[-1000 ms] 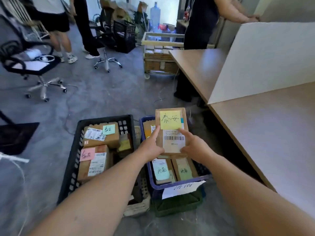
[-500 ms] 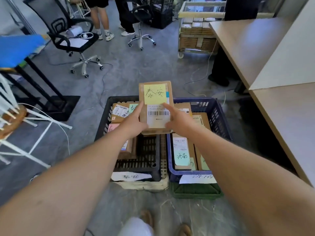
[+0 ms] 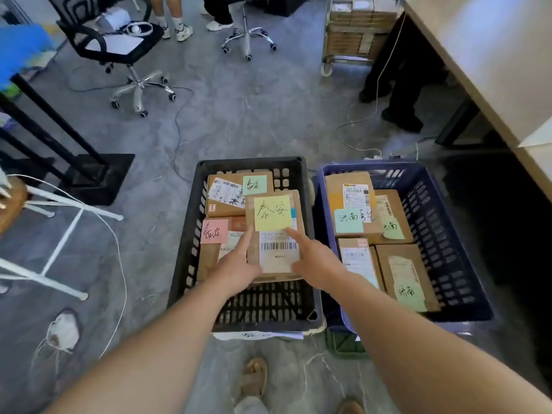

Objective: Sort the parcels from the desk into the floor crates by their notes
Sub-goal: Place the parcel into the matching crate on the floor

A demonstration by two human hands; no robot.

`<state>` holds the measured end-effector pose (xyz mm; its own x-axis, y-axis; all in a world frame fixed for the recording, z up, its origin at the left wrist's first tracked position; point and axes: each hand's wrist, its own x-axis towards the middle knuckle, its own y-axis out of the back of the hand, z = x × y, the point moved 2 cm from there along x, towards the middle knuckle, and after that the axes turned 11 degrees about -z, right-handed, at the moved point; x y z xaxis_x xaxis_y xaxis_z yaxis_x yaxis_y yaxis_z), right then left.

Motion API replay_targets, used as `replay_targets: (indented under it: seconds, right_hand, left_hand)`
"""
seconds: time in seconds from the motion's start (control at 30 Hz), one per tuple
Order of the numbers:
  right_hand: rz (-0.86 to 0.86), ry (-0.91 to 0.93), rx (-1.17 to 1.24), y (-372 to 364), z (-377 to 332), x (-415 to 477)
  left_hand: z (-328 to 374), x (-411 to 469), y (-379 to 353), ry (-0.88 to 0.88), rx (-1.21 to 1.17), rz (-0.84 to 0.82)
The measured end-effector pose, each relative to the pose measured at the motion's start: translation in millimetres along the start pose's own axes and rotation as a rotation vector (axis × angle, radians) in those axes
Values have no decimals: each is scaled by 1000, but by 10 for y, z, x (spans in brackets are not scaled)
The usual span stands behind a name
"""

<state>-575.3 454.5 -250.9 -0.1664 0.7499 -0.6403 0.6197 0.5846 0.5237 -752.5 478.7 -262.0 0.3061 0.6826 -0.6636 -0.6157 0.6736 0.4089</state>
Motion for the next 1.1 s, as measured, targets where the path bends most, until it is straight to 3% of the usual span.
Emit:
replay_targets:
  seconds: [0.23,0.37,0.53,0.83,1.1]
  right_hand:
    - [-60,-157,-52,-536,170,599]
    - [-86,-245,-86,-724,257,827]
    - [-74,-337,-67,-886,338,1115]
    - [-106,-426,-80,-1054,492,1467]
    - [-4,-404,-180,-1185,675,1931]
  left_hand:
    - [-565,535,-147,71,121,-94]
    - [-733,773,-231,63,374,-117]
    - [-811,1050,-250,-20,680,-74]
    - [-1008,1307,-449,-86,932,-2]
    - [-1060,1441,-621,-93,1116,64]
